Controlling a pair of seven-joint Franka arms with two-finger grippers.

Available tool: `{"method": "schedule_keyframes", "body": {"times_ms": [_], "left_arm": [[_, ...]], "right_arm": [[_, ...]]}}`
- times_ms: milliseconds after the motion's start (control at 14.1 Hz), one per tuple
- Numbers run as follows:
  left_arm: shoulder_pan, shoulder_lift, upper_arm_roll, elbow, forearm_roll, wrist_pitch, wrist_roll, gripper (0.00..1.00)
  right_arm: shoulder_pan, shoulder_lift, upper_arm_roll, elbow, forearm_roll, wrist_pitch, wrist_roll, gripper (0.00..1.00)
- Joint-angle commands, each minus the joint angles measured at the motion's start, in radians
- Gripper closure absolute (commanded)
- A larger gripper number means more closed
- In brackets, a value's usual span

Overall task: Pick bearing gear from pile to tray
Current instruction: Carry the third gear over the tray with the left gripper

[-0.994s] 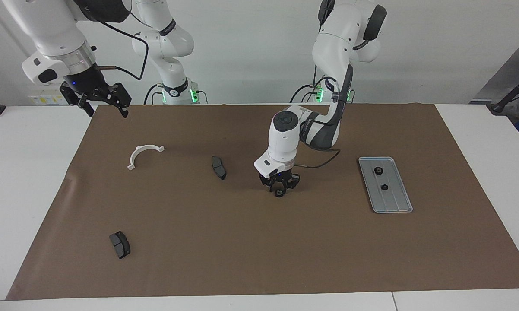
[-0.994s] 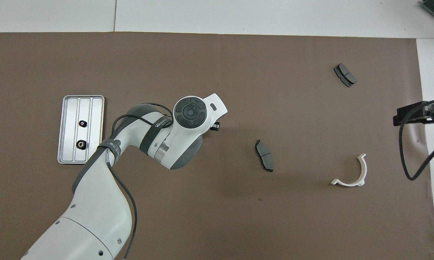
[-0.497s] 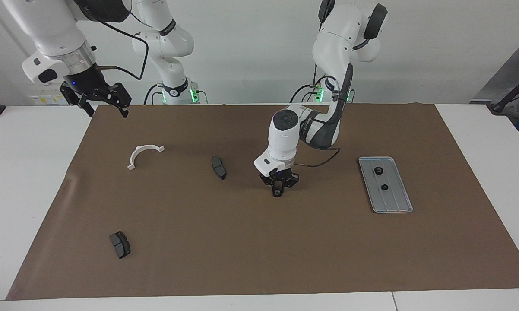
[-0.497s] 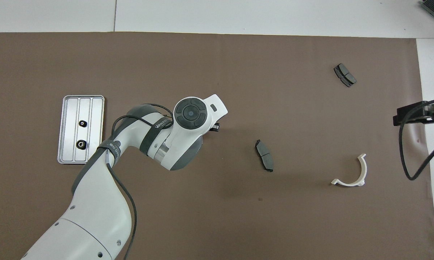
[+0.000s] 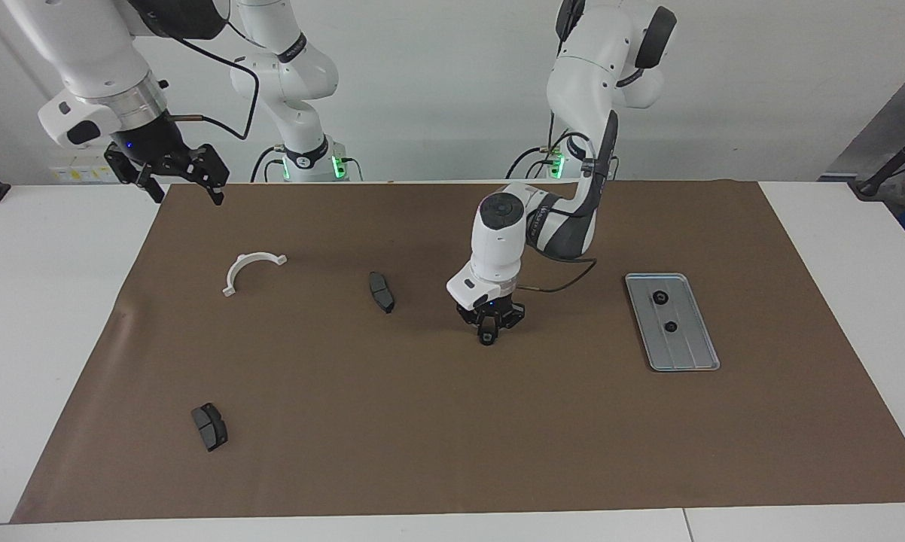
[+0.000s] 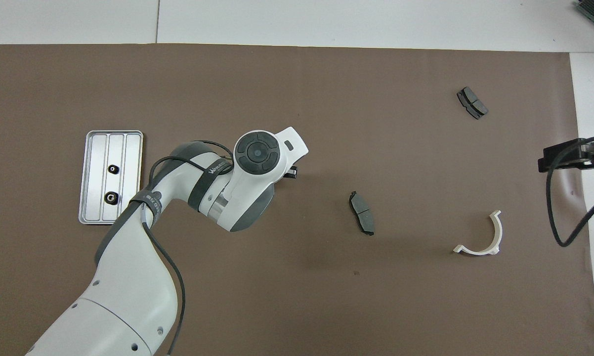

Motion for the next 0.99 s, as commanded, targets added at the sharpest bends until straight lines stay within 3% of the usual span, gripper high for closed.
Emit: {"method": "schedule_keyframes", "body": {"times_ms": [0,213,355,923], "left_arm": [[0.026,-0.015,0.006,0.025,-0.033,-0.042,0.003,0.97],[0.114,-0.004,0.006,0.12,-0.065,-0.144,0.008,1.0],[0.19,-0.021,0.003,0.119,-0.075,-0.154,0.034,1.0],[0.474,-0.185,0.005,-0.102,-0.078,-0.179,0.478,0.97]], "right_arm": [[-0.011,-0.021,0.005,-0.025,0.027,0.007,-0.015,0.0],[-0.011,-0.021,0.005,-0.025,0.027,0.008,-0.015,0.0],[-0.011,-0.021,0.005,-0.025,0.027,0.007,-0.015,0.0],[-0.011,-0.021,0.005,-0.025,0.027,0.007,-0.015,0.0]]}}
